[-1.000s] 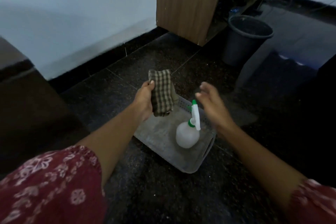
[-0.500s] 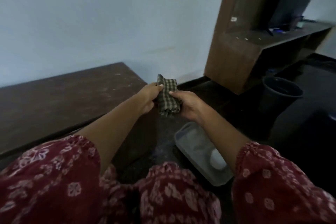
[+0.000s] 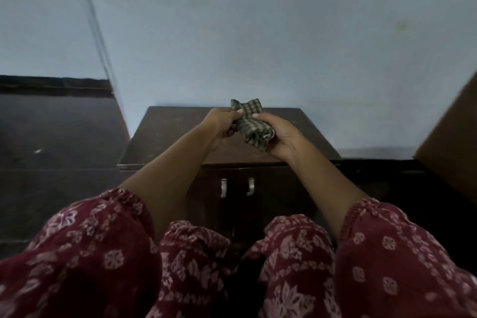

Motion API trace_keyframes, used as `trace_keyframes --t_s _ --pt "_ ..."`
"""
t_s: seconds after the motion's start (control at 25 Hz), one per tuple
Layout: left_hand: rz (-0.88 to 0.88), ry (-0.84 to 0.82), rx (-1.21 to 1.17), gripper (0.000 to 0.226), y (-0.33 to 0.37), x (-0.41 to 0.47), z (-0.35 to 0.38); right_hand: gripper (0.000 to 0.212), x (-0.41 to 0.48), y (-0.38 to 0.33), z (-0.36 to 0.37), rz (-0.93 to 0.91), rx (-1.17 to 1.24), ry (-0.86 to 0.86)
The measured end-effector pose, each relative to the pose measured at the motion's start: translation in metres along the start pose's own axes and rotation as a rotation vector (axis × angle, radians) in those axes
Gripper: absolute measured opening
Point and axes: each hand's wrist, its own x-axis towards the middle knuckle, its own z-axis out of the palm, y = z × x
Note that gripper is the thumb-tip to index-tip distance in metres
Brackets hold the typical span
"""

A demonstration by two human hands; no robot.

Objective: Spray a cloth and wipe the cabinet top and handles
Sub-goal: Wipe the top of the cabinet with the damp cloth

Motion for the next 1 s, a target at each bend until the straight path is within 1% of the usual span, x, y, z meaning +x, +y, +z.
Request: trace_keyframes --t_s 0.12,0.24,0.32,0.36,0.4,0.44,0.48,0.52,0.56,0.64,0.68,0.72,0.8,0.84,0.92,1.0 --pt "0.026 0.101 -0.021 0.034 -0.016 0.004 -0.039 0.019 0.028 0.024 0.029 0.088 0.094 -0.097" --pt "0.083 0.276 0.084 0.035 -0.049 0.013 -0.089 0.021 0.060 0.059 0.067 0.180 0.148 -0.198" --pt "0.122 0.429 0.260 0.032 -0.077 0.019 -0.127 0.023 0.080 0.079 0.095 0.243 0.220 -0.242" --pt "0.147 0.492 0.378 0.030 -0.090 0.022 -0.146 0.027 0.090 0.085 0.108 0.258 0.223 -0.247" --pt "0.165 0.528 0.500 0.031 -0.099 0.024 -0.163 0.032 0.101 0.089 0.117 0.248 0.167 -0.244" --pt "0.167 0.539 0.631 0.037 -0.104 0.027 -0.178 0.038 0.111 0.092 0.125 0.211 0.048 -0.245" --pt "0.146 0.529 0.767 0.048 -0.107 0.033 -0.196 0.043 0.122 0.097 0.132 0.168 -0.117 -0.257" --pt "0.117 0.497 0.899 0.064 -0.109 0.038 -0.211 0.047 0.132 0.101 0.138 0.103 -0.332 -0.283" --pt "0.086 0.449 1.012 0.082 -0.111 0.043 -0.225 0.051 0.141 0.104 0.140 -0.012 -0.600 -0.329" --pt "-0.005 0.315 1.143 0.114 -0.115 0.050 -0.249 0.057 0.155 0.112 0.144 -0.343 -1.158 -0.485" --pt "-0.045 0.241 1.179 0.124 -0.118 0.053 -0.258 0.059 0.160 0.116 0.146 -0.497 -1.360 -0.595" --pt "-0.075 0.171 1.205 0.129 -0.122 0.057 -0.264 0.060 0.163 0.120 0.149 -0.614 -1.510 -0.718" --pt "-0.112 0.064 1.229 0.135 -0.127 0.065 -0.267 0.060 0.167 0.126 0.152 -0.837 -1.775 -0.922" --pt "-0.125 0.032 1.233 0.136 -0.127 0.071 -0.267 0.058 0.169 0.129 0.152 -0.936 -1.876 -0.986" --pt "-0.147 0.003 1.233 0.139 -0.126 0.082 -0.269 0.053 0.175 0.133 0.150 -1.020 -1.937 -1.013" --pt "-0.154 -0.001 1.214 0.140 -0.122 0.092 -0.269 0.052 0.187 0.135 0.150 -0.996 -1.926 -0.974"
